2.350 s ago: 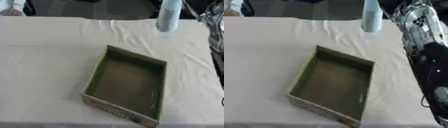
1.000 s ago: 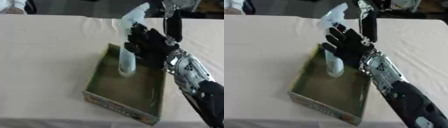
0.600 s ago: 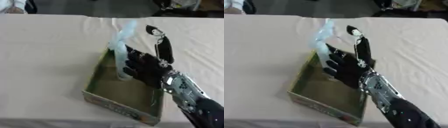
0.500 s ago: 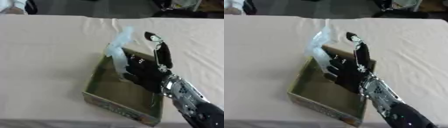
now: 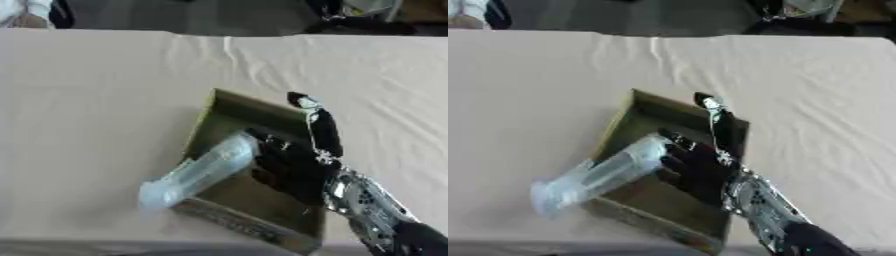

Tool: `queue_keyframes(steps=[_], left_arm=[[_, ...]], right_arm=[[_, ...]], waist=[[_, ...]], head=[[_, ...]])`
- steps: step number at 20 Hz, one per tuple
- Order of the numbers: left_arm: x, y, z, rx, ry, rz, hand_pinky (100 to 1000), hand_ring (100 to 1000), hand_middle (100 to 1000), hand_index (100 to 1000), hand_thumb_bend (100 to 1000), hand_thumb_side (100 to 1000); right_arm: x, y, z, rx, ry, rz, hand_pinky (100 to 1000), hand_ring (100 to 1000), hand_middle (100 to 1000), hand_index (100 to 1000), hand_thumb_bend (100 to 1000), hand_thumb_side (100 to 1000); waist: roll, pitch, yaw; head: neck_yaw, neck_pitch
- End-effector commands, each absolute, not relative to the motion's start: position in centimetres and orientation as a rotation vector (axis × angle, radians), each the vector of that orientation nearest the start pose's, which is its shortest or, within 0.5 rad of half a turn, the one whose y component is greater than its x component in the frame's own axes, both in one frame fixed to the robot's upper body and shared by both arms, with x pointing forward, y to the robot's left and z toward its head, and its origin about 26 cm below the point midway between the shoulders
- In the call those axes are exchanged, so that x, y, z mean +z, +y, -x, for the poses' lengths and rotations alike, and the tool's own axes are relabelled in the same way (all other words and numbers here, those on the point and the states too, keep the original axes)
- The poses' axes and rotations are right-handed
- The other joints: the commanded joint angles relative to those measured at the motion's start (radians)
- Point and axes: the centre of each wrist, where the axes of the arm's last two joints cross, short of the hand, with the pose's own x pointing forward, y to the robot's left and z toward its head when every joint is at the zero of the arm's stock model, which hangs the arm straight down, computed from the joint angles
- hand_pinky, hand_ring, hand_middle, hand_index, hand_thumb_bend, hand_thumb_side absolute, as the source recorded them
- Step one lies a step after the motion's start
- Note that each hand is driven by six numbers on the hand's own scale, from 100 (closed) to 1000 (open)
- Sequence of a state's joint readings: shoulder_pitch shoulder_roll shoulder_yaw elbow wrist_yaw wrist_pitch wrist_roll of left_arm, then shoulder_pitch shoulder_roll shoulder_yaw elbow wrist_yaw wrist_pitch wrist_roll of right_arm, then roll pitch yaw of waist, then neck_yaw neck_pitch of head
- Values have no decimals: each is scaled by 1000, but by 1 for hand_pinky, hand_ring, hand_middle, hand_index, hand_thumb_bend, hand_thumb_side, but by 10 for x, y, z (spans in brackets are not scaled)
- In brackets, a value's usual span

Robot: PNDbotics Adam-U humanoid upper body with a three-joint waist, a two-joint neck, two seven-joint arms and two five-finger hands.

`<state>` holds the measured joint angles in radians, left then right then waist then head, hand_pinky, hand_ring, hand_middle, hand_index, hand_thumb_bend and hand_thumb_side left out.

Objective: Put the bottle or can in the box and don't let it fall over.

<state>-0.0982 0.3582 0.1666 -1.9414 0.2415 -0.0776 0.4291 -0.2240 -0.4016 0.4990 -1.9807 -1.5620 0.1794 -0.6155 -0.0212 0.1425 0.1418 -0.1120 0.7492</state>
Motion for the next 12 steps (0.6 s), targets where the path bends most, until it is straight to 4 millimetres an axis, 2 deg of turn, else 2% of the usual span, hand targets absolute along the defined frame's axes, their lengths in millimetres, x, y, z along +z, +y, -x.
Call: queue_keyframes(steps=[1,9,12], left_arm=[[158,331,-278,341,-2165,-379,925,925,804,819,555,715],[158,331,-278,339,-2165,-381,925,925,804,819,555,715],[153,332,-277,336,-2147,-385,923,924,804,819,556,713]], right_arm=[[135,-176,-266,-408,-1004,-920,100,100,100,978,349,1000],[138,-182,-269,-429,-1075,-905,100,100,100,977,346,1000],[154,-192,-278,-418,-1186,-902,100,100,141,975,291,1000]], waist=[[3,-8,-1],[3,-9,0],[6,-31,-2]], head=[[3,-12],[4,-9],[6,9]])
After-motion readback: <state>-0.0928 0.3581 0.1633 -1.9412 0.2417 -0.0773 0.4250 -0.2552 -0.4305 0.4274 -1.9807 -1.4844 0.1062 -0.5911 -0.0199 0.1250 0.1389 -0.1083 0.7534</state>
